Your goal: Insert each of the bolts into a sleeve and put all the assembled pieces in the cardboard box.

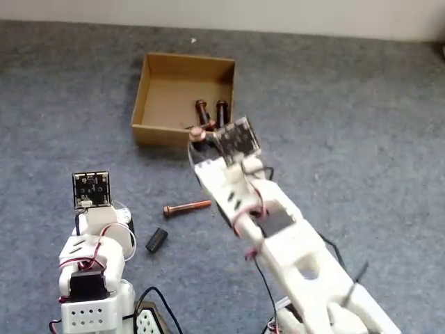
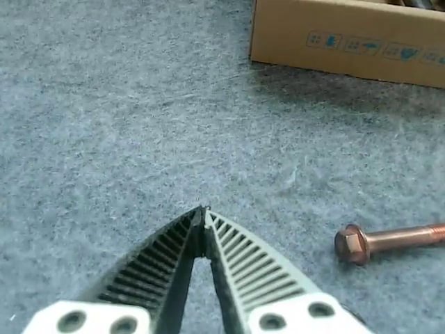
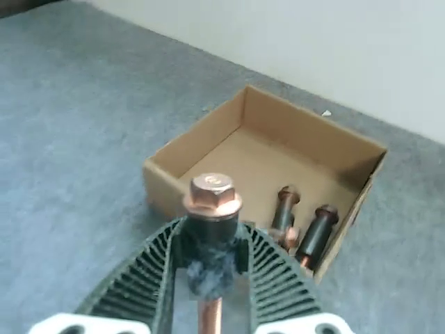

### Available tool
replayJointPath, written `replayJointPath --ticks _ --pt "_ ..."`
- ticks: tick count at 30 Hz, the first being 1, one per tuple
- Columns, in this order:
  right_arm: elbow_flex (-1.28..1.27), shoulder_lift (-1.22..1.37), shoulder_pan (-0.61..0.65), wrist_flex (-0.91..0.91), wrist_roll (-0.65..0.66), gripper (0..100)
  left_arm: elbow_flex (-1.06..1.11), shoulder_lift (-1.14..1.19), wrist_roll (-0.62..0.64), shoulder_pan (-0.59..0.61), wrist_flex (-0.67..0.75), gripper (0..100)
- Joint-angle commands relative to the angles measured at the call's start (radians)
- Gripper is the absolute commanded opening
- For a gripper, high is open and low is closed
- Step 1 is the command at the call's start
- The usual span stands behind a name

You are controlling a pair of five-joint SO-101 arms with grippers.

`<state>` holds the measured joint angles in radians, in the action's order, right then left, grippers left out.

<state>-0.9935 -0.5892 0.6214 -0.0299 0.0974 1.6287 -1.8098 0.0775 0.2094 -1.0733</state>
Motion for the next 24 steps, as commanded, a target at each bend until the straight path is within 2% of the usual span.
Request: replayJointPath --ticks 1,8,12,17,21,24 --pt "0.176 0.153 -0.065 0.211 0.015 0.5 -0.004 -0.008 -0.014 0.015 0.026 1" --pt "0.334 0.499 -0.108 0.532 0.015 0.5 -0.002 -0.008 -0.014 0.015 0.026 1" --pt "0.395 0.680 -0.110 0.627 0.015 0.5 -0.002 -0.008 -0.014 0.015 0.026 1" --pt "0.466 0.837 -0.127 0.644 0.014 0.9 -0.002 -0.008 -0.014 0.015 0.026 1" --pt "0.479 0.848 -0.127 0.627 0.014 11.5 -0.002 -0.008 -0.014 0.015 0.026 1" --pt "0.489 0.814 -0.127 0.495 0.011 15.2 -0.002 -0.008 -0.014 0.015 0.026 1"
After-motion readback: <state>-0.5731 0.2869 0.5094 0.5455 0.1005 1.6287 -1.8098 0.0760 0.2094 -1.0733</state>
